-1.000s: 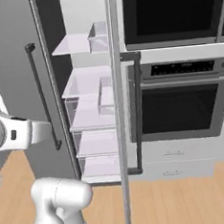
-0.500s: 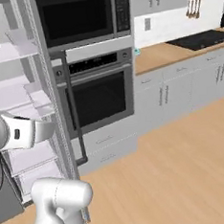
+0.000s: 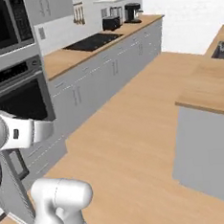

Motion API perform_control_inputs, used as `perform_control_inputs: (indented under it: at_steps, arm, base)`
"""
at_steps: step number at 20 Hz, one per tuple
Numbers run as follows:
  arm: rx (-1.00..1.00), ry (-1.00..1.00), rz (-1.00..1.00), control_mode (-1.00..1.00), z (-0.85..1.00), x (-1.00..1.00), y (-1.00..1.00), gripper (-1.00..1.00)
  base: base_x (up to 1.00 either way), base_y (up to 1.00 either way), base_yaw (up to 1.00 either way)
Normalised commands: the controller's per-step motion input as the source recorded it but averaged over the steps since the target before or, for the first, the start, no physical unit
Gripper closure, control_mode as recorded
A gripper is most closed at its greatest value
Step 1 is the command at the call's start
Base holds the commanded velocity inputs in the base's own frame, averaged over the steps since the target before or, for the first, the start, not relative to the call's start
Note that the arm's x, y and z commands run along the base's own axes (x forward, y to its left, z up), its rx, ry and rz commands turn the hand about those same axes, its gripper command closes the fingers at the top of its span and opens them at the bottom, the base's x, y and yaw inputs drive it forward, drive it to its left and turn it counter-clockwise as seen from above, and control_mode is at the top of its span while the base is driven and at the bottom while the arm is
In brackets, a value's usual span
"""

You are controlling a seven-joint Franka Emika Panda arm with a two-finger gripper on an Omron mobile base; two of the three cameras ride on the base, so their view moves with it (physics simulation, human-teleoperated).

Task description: Take the strawberry from the fridge and place it on top of the pancake, located on the dining counter.

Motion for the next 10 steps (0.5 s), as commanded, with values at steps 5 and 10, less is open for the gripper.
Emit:
perform_control_inputs:
  at_steps: [5,10]
  arm:
    - [0.00,0.00,0.00,1.00,0.00,0.00,0.00,1.00]
    - [0.00,0.00,0.00,1.00,0.00,0.00,0.00,1.00]
  base:
    - [0.00,-0.92,-0.65]
    - [0.15,-1.00,-0.27]
